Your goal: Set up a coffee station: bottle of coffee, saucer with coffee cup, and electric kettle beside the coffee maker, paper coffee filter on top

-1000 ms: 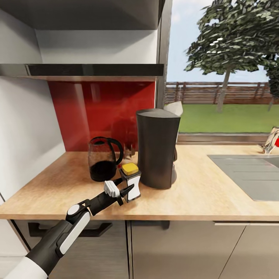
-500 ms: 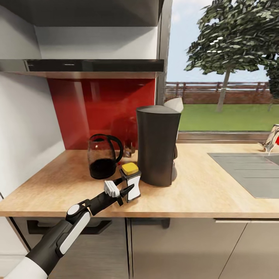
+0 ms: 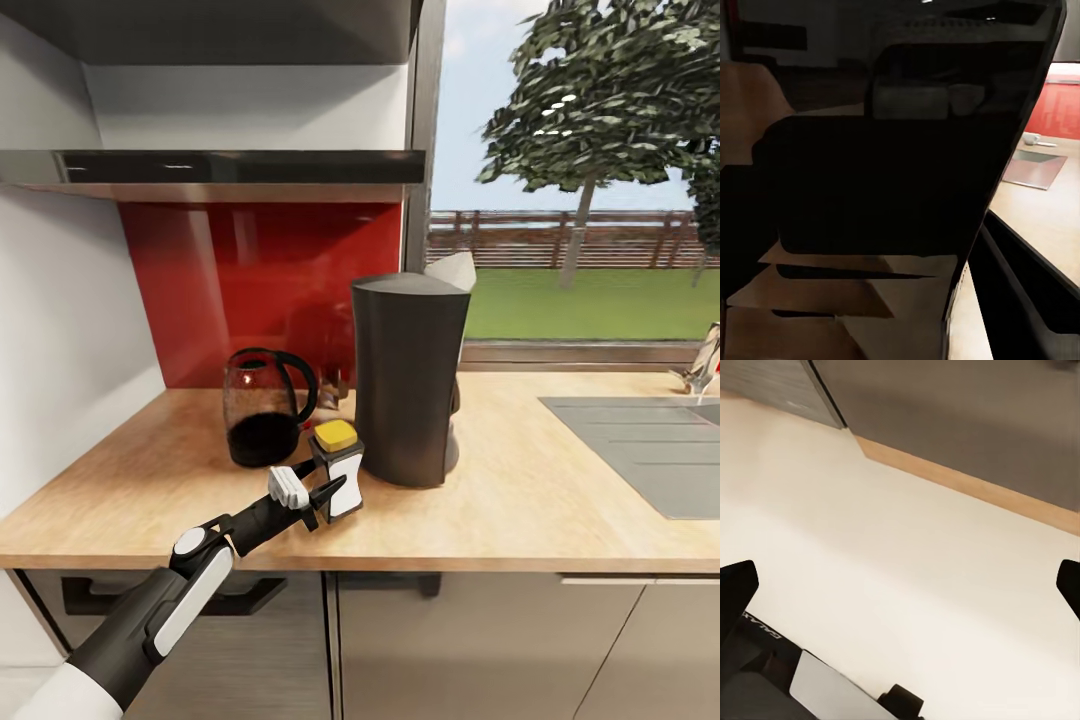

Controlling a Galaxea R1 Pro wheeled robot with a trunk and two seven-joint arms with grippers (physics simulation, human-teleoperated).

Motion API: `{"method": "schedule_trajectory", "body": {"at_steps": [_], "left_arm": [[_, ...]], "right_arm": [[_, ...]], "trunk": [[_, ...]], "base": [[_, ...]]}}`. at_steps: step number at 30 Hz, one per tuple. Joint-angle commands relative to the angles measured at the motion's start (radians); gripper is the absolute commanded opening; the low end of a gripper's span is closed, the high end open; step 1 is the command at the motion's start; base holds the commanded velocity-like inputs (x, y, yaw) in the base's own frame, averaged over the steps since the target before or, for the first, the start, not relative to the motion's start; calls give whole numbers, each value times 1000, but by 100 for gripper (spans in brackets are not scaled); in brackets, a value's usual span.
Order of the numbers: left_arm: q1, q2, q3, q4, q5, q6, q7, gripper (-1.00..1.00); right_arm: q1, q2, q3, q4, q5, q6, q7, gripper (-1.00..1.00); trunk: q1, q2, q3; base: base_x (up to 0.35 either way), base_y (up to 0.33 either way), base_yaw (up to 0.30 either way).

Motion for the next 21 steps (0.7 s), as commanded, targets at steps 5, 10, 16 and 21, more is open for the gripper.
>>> {"method": "schedule_trajectory", "body": {"at_steps": [5,10,16,21], "left_arm": [[-1,1,-3,1,4,-5,-2,-100],[-1,1,-3,0,4,-5,-1,-100],[-1,1,-3,-2,4,-5,-1,-100],[-1,1,-3,-2,4,-5,-1,-100]], "right_arm": [[-1,0,7,0,-11,-3,3,100],[-1,0,7,0,-11,-3,3,100],[-1,0,7,0,-11,-3,3,100],[-1,0,7,0,-11,-3,3,100]], "trunk": [[0,-1,-1],[0,-1,-1],[12,-22,-10],[23,-43,-20]], "base": [[130,0,0],[18,0,0],[2,0,0],[0,0,0]]}}
